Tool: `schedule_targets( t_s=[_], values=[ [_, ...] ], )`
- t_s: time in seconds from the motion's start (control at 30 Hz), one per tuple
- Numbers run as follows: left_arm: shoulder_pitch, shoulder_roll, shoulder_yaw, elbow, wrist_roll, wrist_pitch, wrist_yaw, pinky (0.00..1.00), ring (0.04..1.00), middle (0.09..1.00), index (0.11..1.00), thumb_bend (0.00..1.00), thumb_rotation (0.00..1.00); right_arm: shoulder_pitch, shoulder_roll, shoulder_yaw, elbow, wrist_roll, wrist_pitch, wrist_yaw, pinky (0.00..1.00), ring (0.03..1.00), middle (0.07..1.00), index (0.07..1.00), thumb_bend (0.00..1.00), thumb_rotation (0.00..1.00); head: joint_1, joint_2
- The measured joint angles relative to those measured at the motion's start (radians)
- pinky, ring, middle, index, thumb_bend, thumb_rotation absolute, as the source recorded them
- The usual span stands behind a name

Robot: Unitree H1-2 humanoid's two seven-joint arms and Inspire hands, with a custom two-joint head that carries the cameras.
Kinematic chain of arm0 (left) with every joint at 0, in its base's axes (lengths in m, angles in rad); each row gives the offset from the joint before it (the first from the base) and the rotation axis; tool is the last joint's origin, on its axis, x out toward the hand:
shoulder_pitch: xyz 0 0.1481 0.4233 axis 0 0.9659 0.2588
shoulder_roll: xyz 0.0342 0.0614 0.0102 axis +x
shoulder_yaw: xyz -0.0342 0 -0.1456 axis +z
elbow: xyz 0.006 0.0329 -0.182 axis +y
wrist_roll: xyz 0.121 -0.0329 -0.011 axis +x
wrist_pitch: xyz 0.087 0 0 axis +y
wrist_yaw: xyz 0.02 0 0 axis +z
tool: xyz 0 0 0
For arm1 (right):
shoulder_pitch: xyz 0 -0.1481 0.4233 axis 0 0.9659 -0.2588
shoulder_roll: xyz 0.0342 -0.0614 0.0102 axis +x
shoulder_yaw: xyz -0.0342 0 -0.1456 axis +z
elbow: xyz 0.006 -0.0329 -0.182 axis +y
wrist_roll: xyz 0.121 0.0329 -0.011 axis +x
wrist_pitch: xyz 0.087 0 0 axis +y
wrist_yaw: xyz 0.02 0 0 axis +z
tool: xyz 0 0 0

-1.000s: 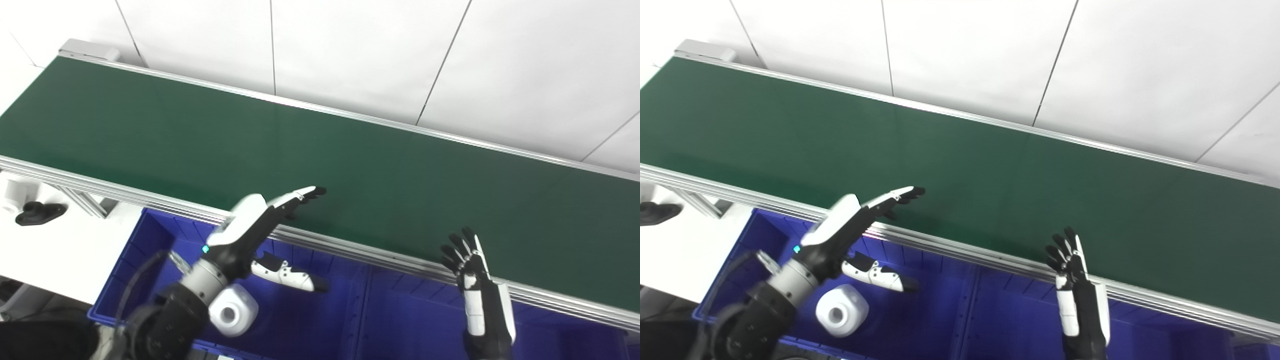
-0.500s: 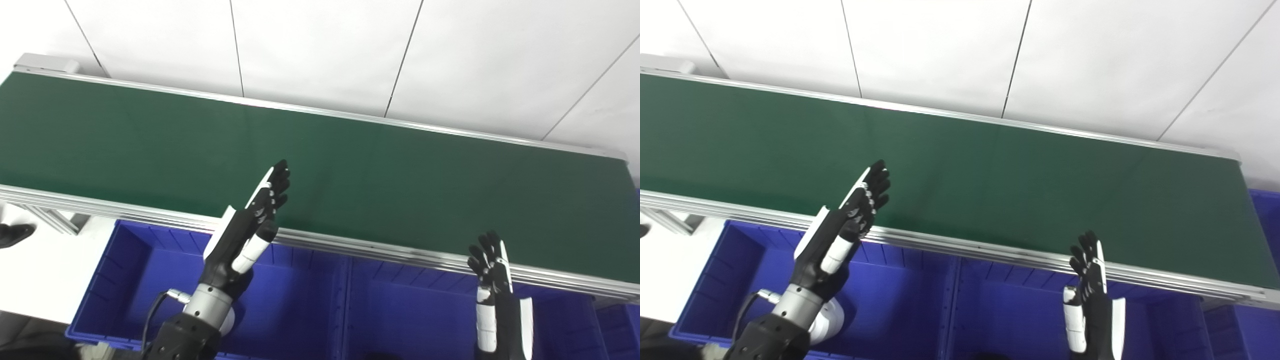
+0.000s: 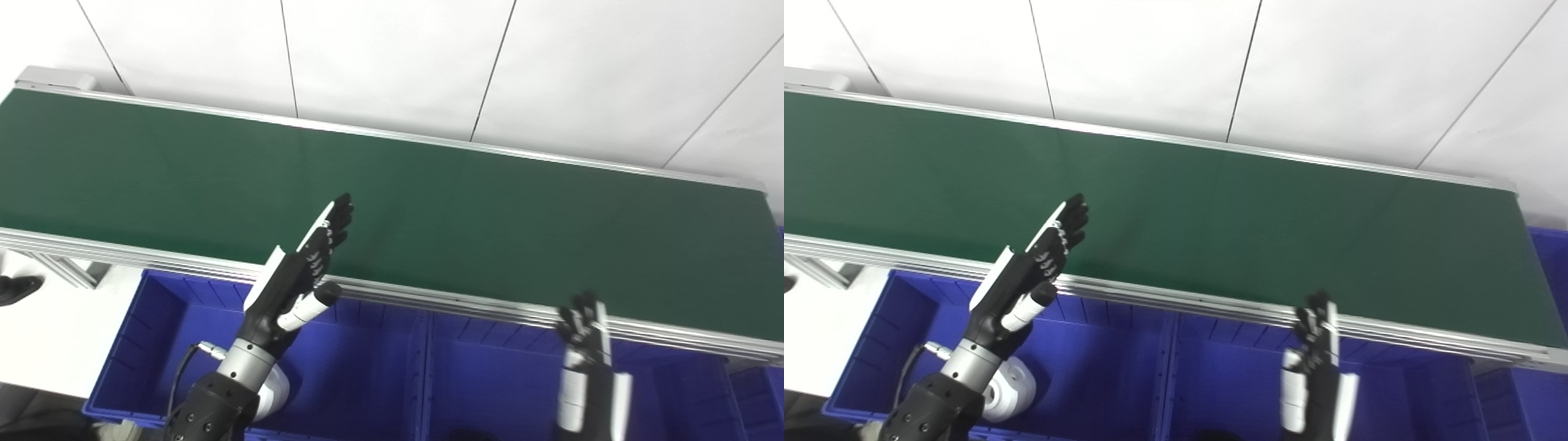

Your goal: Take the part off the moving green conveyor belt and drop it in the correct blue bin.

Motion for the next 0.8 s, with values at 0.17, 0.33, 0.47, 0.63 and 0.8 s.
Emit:
schedule_targets(
  t_s=[0.17, 0.33, 0.47, 0.63, 0.8],
  values=[
    [0.004, 0.018, 0.022, 0.017, 0.004, -0.062, 0.017, 1.00, 1.000, 1.000, 1.000, 0.78, 0.81, -0.040, -0.004, 0.033, 0.021, -0.010, 0.000, 0.008, 0.82, 0.883, 0.932, 0.953, 0.77, 1.00, 0.017, 0.011],
    [-0.002, 0.022, 0.037, 0.080, 0.027, -0.095, 0.048, 1.00, 1.000, 1.000, 1.000, 0.79, 0.84, -0.092, -0.009, 0.039, 0.079, 0.001, 0.006, 0.011, 0.86, 0.908, 0.955, 0.954, 0.82, 1.00, 0.017, 0.017],
    [-0.006, 0.025, 0.048, 0.117, 0.049, -0.137, 0.065, 1.00, 1.000, 1.000, 1.000, 0.78, 0.86, -0.134, -0.014, 0.039, 0.126, -0.004, 0.016, 0.011, 0.84, 0.897, 0.962, 0.965, 0.77, 1.00, 0.003, 0.021],
    [-0.006, 0.032, 0.075, 0.139, 0.068, -0.174, 0.085, 1.00, 1.000, 1.000, 1.000, 0.80, 0.85, -0.160, -0.019, 0.042, 0.152, -0.015, 0.044, 0.011, 0.85, 0.896, 0.964, 0.976, 0.77, 1.00, -0.002, 0.025],
    [-0.007, 0.055, 0.090, 0.141, 0.070, -0.174, 0.090, 1.00, 1.000, 1.000, 1.000, 0.81, 0.86, -0.165, -0.020, 0.045, 0.157, -0.016, 0.053, 0.010, 0.86, 0.901, 0.969, 0.974, 0.77, 1.00, -0.014, 0.031]
  ],
)
